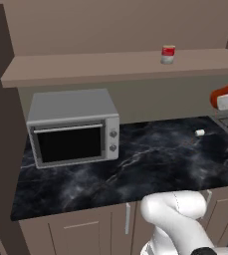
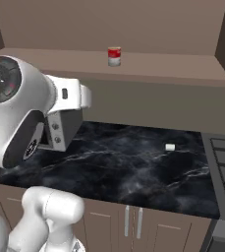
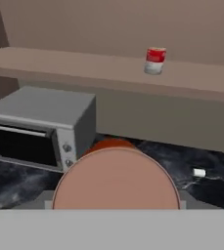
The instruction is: Restock the canned food cabinet by taking the new fresh canned food from the counter and placing it in the cabinet. Then, take the old canned food from the cabinet and place it on the counter.
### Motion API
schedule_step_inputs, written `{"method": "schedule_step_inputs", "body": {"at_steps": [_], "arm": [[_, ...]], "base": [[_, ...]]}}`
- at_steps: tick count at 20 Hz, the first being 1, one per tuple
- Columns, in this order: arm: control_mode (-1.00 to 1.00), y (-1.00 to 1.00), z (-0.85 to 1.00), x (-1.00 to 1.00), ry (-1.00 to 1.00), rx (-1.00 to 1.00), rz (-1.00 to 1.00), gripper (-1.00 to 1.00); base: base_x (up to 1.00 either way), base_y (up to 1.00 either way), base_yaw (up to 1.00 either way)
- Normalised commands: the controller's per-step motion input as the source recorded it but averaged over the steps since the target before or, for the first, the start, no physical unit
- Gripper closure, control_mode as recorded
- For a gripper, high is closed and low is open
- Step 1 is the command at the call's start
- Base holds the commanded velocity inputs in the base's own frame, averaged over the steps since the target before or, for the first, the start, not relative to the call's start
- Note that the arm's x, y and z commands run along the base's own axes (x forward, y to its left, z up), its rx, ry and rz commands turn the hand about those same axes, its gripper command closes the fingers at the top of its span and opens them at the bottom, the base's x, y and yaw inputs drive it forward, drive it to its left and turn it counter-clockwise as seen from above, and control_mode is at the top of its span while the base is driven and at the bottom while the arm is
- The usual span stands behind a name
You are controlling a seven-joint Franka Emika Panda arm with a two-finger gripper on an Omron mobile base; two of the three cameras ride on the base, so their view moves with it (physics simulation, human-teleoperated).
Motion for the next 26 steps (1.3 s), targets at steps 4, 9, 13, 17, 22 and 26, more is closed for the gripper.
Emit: {"method": "schedule_step_inputs", "body": {"at_steps": [4, 9, 13, 17, 22, 26], "arm": [[-1.0, 1.0, 0.81, 0.45, 0.21, -0.12, -0.25, 1.0], [-1.0, 0.45, 0.08, 0.16, 0.04, -0.03, -0.07, 1.0], [-1.0, 0.37, -0.14, 0.64, 0.0, 0.0, -0.02, 1.0], [-1.0, 0.45, -0.27, 1.0, 0.0, 0.0, -0.01, 1.0], [-1.0, 0.42, -0.06, 1.0, 0.0, 0.0, 0.0, 1.0], [-1.0, 0.12, 0.0, 1.0, 0.0, 0.0, 0.0, 1.0]], "base": [[0.0, 0.0, 0.0], [0.0, 0.0, 0.0], [0.0, 0.0, 0.0], [0.0, 0.0, 0.0], [0.0, 0.0, 0.0], [0.0, 0.0, 0.0]]}}
